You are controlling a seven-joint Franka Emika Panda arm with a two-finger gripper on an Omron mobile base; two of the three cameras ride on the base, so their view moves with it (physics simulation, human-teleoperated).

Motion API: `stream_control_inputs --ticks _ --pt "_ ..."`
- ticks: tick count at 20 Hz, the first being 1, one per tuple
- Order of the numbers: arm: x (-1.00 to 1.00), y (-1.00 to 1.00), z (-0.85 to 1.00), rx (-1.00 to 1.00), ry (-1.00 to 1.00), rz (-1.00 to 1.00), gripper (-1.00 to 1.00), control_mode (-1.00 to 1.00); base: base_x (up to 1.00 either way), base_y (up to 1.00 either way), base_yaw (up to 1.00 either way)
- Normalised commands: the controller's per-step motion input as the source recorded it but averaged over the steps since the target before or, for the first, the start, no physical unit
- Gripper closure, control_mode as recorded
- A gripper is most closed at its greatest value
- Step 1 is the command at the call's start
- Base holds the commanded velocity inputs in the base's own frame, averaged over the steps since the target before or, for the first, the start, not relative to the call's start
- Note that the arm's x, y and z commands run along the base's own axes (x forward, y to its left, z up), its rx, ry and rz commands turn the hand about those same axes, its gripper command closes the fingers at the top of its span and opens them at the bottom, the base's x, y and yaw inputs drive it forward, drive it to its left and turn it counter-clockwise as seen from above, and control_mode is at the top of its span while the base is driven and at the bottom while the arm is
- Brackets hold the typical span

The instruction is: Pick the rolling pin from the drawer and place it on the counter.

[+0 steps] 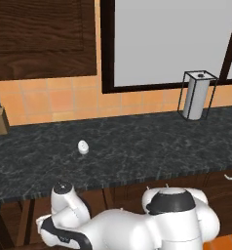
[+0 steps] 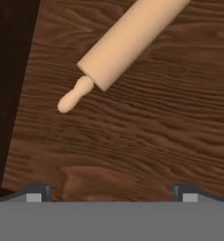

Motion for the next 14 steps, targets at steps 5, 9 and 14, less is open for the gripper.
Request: stream_control_inputs --ticks 5,9,14 --pt "-0.04 0.32 -0.15 0.00 0.00 0.00 -1.00 -1.00 0.00 0.00 0.00" --pt "-0.09 0.32 -0.09 0.00 0.02 0.00 -1.00 -1.00 0.00 0.00 0.00" --pt "-0.18 0.29 -0.28 0.00 0.01 0.00 -1.00 -1.00 0.00 0.00 0.00"
